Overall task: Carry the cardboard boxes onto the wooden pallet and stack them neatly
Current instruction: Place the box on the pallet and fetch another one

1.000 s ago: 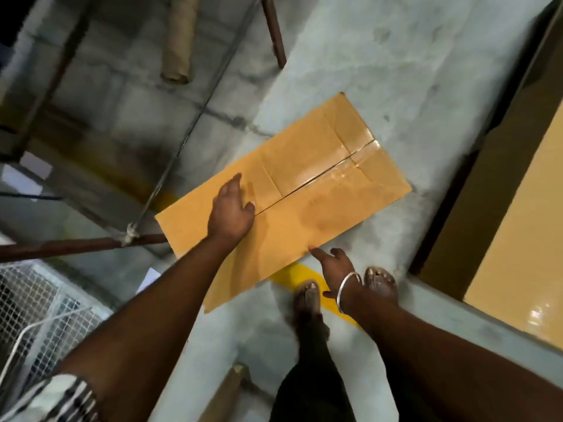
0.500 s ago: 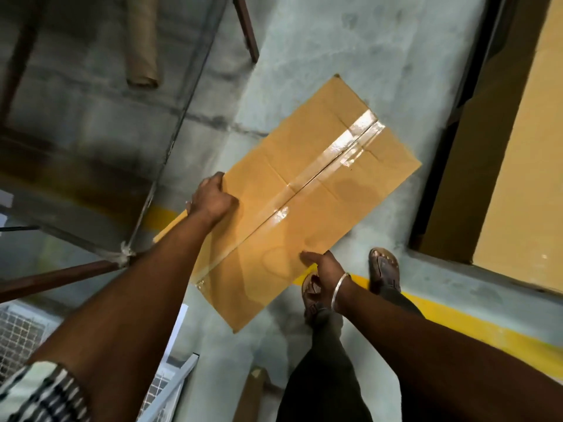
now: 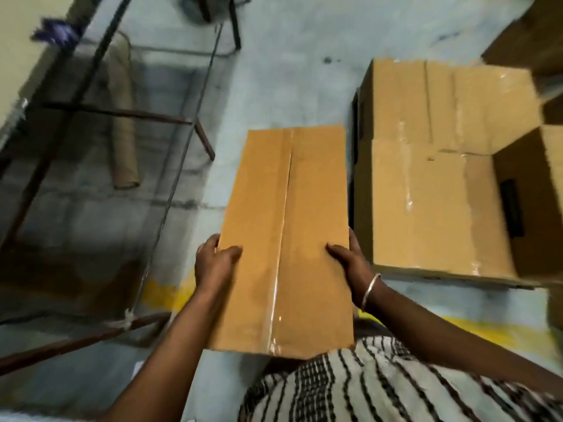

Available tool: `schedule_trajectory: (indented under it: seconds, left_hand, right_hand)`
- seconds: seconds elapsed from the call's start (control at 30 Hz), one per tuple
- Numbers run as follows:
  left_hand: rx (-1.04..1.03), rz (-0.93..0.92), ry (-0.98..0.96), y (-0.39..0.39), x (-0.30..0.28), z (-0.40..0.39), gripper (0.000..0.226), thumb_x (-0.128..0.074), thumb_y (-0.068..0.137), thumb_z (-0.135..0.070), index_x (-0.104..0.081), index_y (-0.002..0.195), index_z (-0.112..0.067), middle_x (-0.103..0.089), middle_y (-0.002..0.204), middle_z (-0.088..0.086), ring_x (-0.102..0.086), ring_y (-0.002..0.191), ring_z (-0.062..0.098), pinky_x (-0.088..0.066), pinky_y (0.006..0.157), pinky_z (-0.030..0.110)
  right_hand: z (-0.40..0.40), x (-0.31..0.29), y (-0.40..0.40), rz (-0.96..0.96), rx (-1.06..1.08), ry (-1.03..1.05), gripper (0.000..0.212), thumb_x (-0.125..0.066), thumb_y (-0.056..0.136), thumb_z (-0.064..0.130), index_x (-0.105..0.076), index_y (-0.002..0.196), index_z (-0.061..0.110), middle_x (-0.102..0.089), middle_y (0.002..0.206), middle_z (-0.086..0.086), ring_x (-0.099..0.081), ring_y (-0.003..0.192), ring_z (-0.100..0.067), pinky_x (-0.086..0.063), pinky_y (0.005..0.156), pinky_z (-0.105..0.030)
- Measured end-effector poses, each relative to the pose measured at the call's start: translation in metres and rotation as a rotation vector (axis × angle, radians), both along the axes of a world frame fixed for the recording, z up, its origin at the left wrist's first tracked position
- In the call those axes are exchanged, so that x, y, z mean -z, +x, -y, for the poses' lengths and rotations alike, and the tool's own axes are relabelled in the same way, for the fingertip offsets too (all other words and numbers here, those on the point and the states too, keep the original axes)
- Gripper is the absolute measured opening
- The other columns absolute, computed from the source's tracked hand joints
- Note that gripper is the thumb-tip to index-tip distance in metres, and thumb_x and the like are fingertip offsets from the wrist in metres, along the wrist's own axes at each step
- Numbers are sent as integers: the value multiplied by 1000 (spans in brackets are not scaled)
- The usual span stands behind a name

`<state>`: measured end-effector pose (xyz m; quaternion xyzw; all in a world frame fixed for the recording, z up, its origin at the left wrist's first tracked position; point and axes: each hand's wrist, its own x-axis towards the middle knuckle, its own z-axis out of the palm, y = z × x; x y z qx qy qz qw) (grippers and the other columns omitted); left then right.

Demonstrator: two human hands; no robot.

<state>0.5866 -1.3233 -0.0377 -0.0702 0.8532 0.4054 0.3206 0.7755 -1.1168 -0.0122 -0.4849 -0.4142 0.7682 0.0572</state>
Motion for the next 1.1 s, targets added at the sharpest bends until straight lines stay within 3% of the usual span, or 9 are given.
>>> schedule_trajectory:
  seconds: [0.17,0.27,0.4,0.53,0.67,0.87,0.93,1.07,1.1]
  left_hand:
    - [29,-34,153,50,-67,-56,76,-63,55,-48,-59,129,-29,-66,118,-5,-63,105,20,-50,97,45]
    - [85,-38,235,72,-83,-84,80,-64,51,-51,-59,128,-31,-66,120,-4,-63,108,19,-49,99,47]
    - [206,-15,248,105,-104,-123,67,-66,58,-48,-65,122,-32,-70,116,-11,-65,107,18,-48,100,47]
    - [277,-37,272,149,-121,-168,63,-63,80,-53,-62,129,-14,-62,131,1,-55,121,24,-41,103,37]
    - [374,-78,321,207,-133,-215,51,-63,80,-54,-70,112,-15,-70,110,-4,-64,102,21,-47,90,36]
    - [476,-22,392,314,-147,-277,36,-67,90,-25,-60,124,-18,-69,114,3,-64,108,25,-52,92,44]
    - [515,72,448,337,-161,-301,40,-65,90,-22,-56,128,-14,-66,116,5,-63,108,25,-53,88,38]
    - [626,40,525,366,-176,-359,34,-61,85,-13,-59,119,-7,-56,108,-19,-58,92,-20,-40,78,-1]
    - [622,63,545,369,-178,-371,25,-59,90,-11,-62,115,-11,-56,110,-18,-57,93,-23,-40,81,-2]
  right_hand:
    - [-52,-64,47,-31,43,71,51,-62,91,11,-47,133,38,-67,119,-13,-67,99,-36,-55,83,-48]
    - [-76,-87,80,8,60,97,76,-68,88,20,-27,147,45,-70,115,-11,-71,96,-35,-58,81,-48]
    - [-103,-101,141,17,146,99,77,-68,89,16,-27,149,41,-71,115,-11,-72,90,-32,-59,70,-42]
    - [-127,-104,212,75,186,67,76,-72,85,23,-31,143,50,-68,117,-8,-68,101,-39,-55,85,-57]
    - [-146,-100,276,35,237,83,98,-81,71,16,-28,147,48,-60,128,-7,-68,101,-38,-56,84,-57]
    - [-187,-112,382,-51,306,187,80,-79,72,3,-41,139,28,-62,110,1,-65,91,-17,-56,68,-29]
    - [-204,-113,410,-70,322,191,87,-80,66,4,-40,140,25,-65,112,-5,-66,96,-23,-57,68,-31]
    - [-247,-119,452,-74,367,215,85,-77,59,14,-46,136,29,-67,117,-10,-66,102,-30,-59,78,-41]
    - [-257,-120,456,-69,375,224,85,-79,58,16,-47,136,29,-67,117,-10,-66,103,-31,-58,83,-46]
